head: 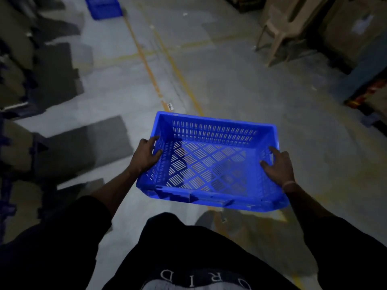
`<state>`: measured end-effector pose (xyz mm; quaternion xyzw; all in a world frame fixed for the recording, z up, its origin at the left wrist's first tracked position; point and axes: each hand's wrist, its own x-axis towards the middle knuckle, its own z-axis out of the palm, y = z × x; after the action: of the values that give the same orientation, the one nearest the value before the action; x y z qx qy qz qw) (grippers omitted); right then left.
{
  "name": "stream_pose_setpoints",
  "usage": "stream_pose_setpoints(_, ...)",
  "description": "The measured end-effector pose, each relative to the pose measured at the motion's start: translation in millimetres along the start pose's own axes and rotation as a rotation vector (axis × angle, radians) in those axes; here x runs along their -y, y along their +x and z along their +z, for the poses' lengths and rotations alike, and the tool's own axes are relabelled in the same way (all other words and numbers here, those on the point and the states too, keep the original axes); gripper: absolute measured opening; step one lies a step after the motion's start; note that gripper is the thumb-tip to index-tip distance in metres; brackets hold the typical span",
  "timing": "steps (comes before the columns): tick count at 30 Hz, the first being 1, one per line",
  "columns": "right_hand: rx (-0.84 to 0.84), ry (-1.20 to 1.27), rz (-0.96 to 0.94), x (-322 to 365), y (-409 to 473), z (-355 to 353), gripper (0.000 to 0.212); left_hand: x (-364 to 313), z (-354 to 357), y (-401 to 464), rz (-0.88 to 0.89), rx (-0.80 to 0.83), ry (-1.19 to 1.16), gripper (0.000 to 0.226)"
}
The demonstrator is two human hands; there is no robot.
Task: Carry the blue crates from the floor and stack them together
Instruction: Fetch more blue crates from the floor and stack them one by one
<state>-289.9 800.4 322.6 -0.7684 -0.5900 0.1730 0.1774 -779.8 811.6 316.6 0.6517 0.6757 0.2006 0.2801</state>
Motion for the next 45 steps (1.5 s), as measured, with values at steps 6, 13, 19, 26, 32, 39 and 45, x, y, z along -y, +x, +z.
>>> stream_pose_setpoints(6,0.11,-0.013,-0.131,57.6,113.1,29.6,0.072,25.0,-21.9,45.8,-0.137,-0.126,-0.027,0.058)
stream_pose_setpoints(13,0.176,-0.001,-0.216,157.7,237.9,92.3,0.067,82.9,-61.3,144.6,-0.259,-0.2,-0.036,0.057)
stream_pose_setpoints(19,0.234,-0.002,-0.237,249.7,335.6,131.8,0.063,130.2,-119.1,242.4,-0.266,-0.205,-0.012,0.052)
stream_pose_setpoints(26,0.264,0.014,-0.264,351.4,453.3,169.5,0.06,170.3,-179.3,360.7,-0.303,-0.255,0.012,0.049)
stream_pose_setpoints(32,0.295,0.019,-0.308,424.4,591.8,216.3,0.064,200.2,-210.4,490.4,-0.341,-0.283,0.031,0.05)
stream_pose_setpoints(39,0.321,0.045,-0.374,515.6,748.9,245.8,0.065,211.0,-256.2,631.7,-0.371,-0.358,0.018,0.051)
stream_pose_setpoints(45,0.308,0.026,-0.432,608.4,858.1,262.5,0.064,226.2,-302.2,733.6,-0.401,-0.44,0.022,0.052)
